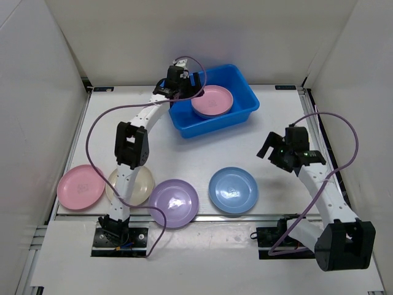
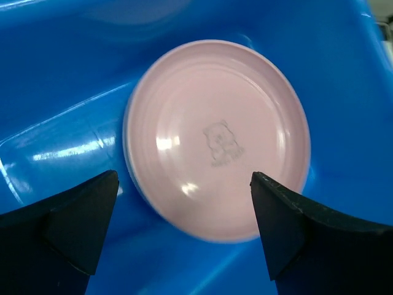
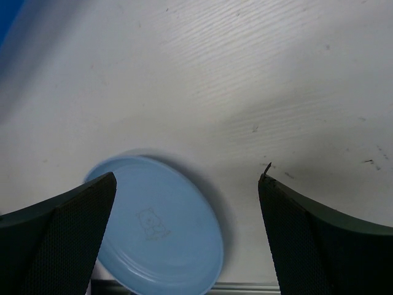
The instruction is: Place the plates into the plastic bin on the countertop
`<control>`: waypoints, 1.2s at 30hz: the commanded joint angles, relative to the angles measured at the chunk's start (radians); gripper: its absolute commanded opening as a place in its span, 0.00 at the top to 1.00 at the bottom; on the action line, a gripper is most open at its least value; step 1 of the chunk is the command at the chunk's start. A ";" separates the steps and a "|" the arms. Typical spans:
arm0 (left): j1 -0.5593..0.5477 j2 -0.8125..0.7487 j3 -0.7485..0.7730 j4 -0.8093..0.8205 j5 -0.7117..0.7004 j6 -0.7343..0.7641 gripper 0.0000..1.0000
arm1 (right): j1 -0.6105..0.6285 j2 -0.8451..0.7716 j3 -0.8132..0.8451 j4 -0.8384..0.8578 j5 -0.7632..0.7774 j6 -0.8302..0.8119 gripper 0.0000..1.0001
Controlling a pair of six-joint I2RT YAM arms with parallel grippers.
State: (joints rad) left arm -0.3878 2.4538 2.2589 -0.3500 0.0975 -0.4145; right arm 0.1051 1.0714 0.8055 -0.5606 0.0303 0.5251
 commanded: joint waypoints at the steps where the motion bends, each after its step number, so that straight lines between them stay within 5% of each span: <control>1: -0.002 -0.263 -0.089 0.031 0.084 0.075 0.01 | 0.008 -0.047 -0.046 0.033 -0.137 -0.050 0.01; 7: -0.039 -0.695 -0.670 0.049 -0.079 0.129 0.01 | 0.039 -0.034 -0.167 0.025 -0.199 -0.022 0.01; 16: -0.060 -1.226 -1.310 0.019 -0.085 -0.027 0.01 | 0.097 -0.010 -0.315 0.113 -0.214 0.003 0.07; 22: -0.059 -1.417 -1.412 -0.079 -0.174 -0.087 0.01 | 0.140 0.070 -0.348 0.192 -0.198 0.021 0.35; 29: -0.060 -1.405 -1.382 -0.141 -0.206 -0.078 0.01 | 0.153 0.101 -0.313 0.199 -0.141 0.036 0.96; 36: -0.057 -1.368 -1.322 -0.159 -0.260 -0.047 0.01 | 0.160 0.009 -0.123 0.073 -0.052 -0.016 1.00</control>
State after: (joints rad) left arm -0.4473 1.0874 0.8841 -0.4980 -0.1196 -0.4782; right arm 0.2607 1.1370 0.5629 -0.4431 -0.0963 0.5468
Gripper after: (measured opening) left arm 0.992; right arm 0.014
